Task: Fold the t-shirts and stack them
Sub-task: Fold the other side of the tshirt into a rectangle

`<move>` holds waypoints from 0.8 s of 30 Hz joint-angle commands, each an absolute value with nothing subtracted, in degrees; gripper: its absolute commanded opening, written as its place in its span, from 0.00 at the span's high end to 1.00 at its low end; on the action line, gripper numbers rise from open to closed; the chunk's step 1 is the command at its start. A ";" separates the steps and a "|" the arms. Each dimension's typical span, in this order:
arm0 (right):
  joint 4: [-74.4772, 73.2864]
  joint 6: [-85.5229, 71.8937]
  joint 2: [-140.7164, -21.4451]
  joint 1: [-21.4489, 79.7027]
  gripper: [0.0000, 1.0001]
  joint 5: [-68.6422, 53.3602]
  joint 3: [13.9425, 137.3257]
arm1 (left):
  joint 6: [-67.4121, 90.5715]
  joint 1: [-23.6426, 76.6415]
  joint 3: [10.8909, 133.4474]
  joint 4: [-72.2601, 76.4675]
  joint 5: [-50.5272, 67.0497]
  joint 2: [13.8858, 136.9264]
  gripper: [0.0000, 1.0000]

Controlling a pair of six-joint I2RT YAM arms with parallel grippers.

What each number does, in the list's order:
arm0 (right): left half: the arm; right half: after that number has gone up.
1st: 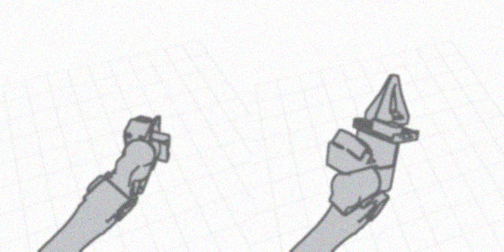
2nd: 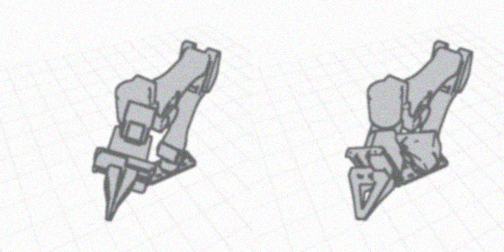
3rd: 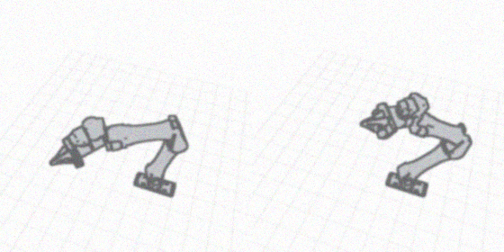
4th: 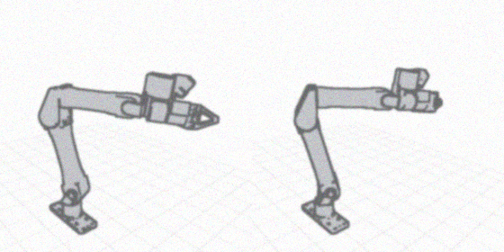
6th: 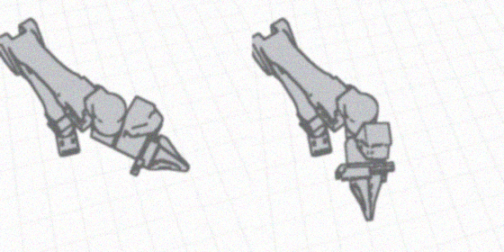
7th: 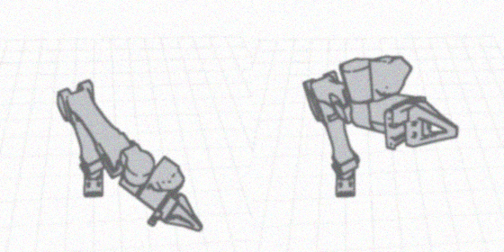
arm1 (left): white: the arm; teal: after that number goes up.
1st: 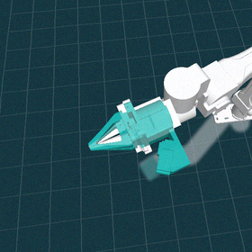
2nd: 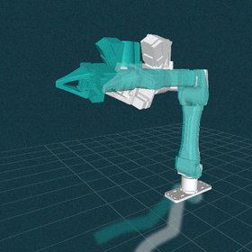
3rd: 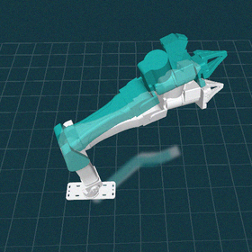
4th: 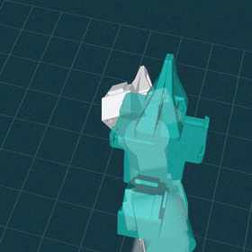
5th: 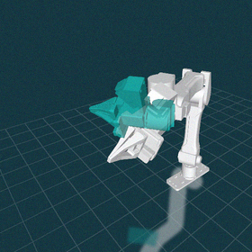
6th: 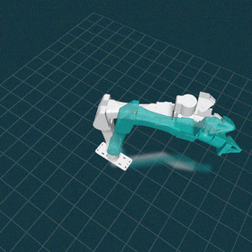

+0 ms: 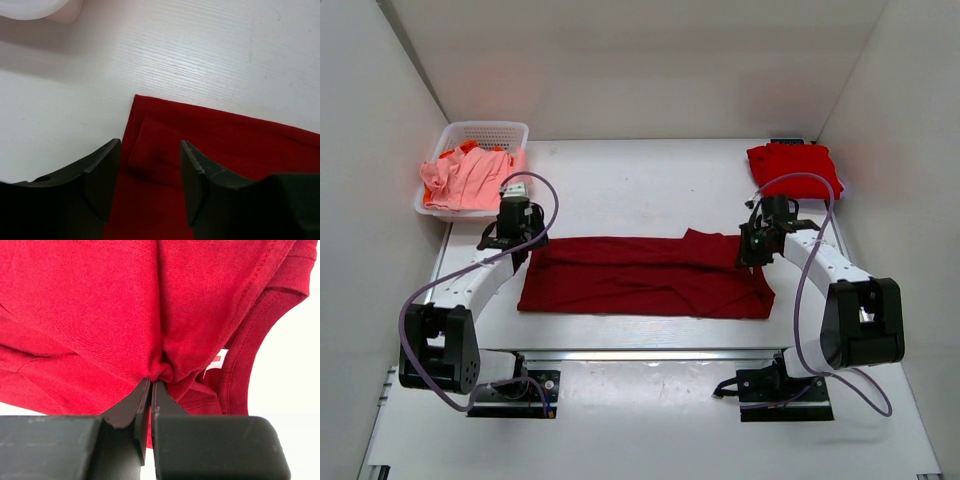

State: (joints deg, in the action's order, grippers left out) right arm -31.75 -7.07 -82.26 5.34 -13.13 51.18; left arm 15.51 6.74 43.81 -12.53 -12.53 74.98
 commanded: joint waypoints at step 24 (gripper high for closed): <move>-30.32 -8.44 -79.63 7.38 1.00 -14.50 47.11 | 26.27 3.43 53.70 -14.68 -9.32 93.95 0.47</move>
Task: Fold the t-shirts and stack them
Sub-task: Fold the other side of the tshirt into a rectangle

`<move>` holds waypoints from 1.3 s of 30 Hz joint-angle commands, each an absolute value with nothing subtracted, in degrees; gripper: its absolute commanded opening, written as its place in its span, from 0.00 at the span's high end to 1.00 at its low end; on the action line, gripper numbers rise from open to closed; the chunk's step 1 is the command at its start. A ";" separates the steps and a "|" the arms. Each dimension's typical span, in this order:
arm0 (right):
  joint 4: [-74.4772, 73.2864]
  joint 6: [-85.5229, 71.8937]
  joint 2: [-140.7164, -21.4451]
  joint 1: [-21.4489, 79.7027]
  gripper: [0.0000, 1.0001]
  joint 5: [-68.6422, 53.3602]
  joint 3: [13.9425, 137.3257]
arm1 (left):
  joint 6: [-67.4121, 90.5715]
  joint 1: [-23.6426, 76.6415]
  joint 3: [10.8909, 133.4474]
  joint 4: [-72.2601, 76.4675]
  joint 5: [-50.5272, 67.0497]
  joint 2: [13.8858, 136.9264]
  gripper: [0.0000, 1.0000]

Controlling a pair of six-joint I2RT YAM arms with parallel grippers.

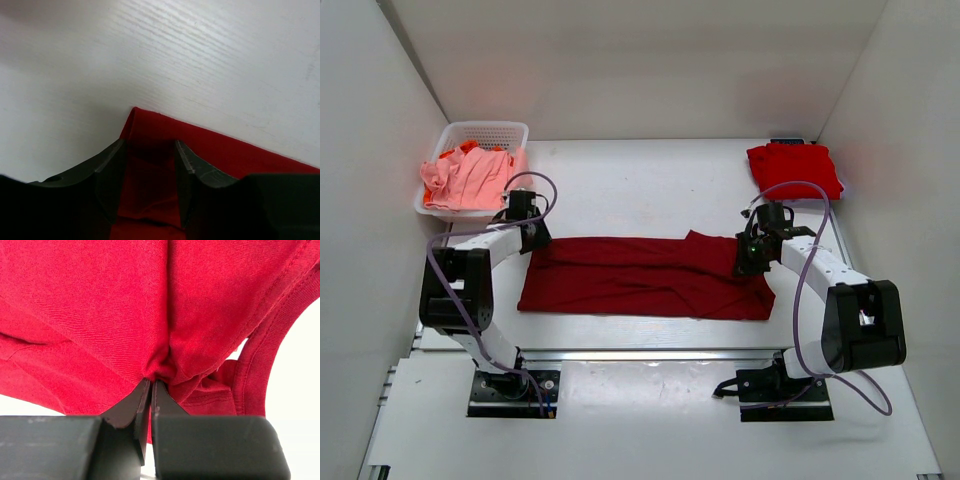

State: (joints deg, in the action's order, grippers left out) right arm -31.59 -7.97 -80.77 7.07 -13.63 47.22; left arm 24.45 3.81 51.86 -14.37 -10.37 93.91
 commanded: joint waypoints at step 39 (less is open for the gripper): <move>-29.53 -8.70 -83.76 8.52 1.00 -15.73 47.90 | 30.59 0.00 58.27 -5.18 -1.76 95.10 0.54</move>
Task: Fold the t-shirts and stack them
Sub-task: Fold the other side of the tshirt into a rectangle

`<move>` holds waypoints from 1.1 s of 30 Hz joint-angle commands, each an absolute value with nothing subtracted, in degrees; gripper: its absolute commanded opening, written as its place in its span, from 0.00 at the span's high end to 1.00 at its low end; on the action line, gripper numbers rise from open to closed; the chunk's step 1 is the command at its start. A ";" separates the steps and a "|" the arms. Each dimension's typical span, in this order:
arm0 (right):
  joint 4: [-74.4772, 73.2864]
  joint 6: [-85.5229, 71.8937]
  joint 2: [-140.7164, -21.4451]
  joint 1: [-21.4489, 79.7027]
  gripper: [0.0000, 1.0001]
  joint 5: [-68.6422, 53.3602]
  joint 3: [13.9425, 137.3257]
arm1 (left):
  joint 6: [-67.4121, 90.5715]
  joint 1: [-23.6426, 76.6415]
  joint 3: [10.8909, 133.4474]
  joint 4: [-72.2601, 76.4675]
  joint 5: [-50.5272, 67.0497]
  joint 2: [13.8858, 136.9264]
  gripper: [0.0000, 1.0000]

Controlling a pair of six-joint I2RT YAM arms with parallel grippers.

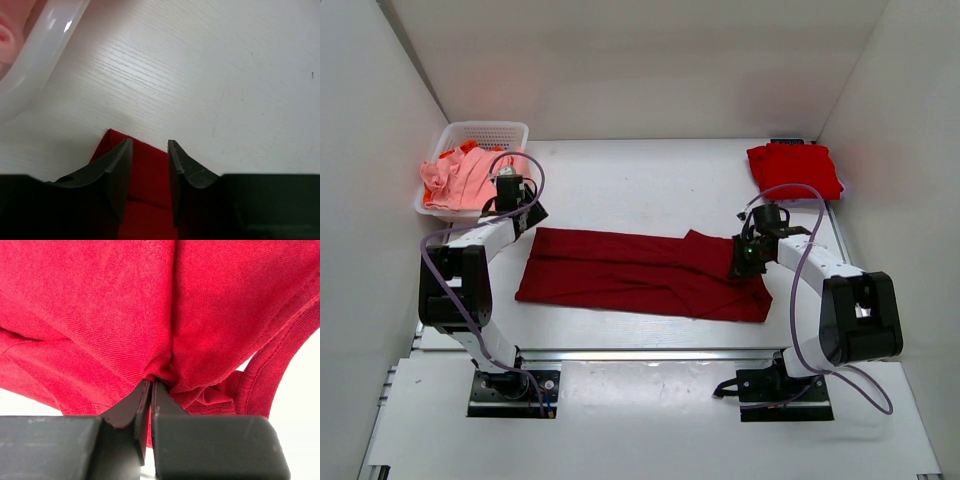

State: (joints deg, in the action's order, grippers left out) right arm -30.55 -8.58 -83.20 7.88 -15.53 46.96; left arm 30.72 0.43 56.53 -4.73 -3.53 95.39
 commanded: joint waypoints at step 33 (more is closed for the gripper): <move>-42.10 -12.56 -87.27 8.88 0.94 -8.62 52.11 | 24.35 0.79 57.22 -24.78 -1.85 92.29 0.60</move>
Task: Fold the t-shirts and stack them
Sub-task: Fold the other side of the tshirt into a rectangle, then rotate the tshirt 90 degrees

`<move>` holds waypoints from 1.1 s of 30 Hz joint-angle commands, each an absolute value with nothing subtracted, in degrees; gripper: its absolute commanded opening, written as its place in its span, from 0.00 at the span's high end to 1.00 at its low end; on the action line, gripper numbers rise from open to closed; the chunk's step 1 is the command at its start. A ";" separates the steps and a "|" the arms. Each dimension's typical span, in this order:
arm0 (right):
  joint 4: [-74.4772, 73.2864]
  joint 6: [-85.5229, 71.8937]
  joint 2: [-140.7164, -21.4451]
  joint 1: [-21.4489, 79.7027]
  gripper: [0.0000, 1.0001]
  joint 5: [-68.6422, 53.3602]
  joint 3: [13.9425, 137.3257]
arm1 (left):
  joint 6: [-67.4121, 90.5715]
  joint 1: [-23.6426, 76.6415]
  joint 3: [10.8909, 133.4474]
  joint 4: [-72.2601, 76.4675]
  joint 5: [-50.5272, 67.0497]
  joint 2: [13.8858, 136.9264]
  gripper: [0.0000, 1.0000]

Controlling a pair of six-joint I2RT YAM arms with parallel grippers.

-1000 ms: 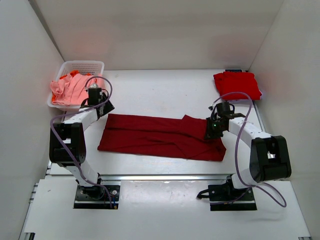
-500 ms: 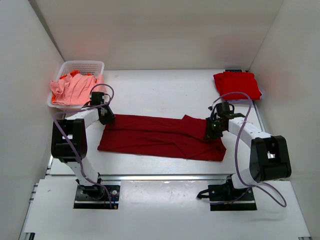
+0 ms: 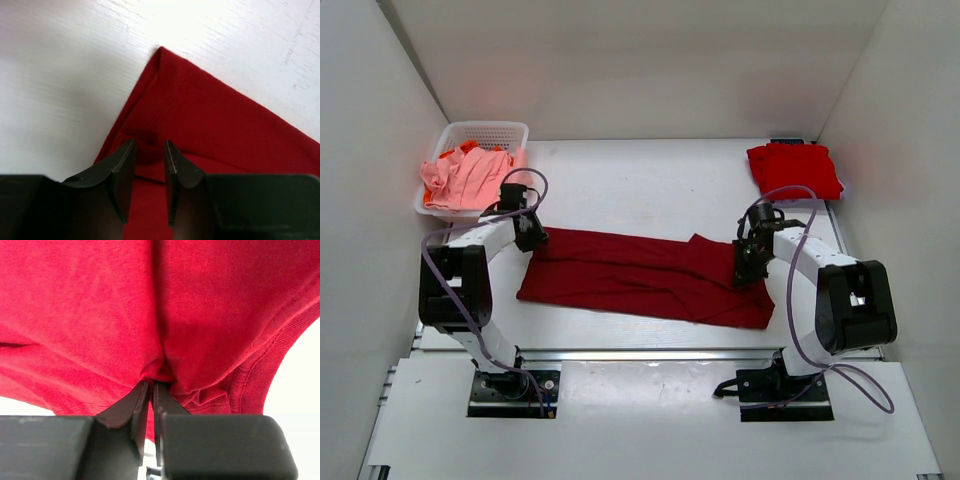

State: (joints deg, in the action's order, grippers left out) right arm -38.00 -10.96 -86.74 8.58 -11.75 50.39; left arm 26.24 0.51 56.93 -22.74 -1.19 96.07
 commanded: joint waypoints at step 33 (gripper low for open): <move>-33.41 -29.27 -86.63 18.11 1.00 -8.96 46.30 | 18.19 15.20 59.60 -32.87 -2.56 102.48 0.65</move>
State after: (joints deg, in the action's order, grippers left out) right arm -40.56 -27.42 -82.70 19.64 -7.68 43.55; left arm 19.86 14.76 61.49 -27.22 -4.67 101.86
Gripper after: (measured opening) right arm 0.001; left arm 0.356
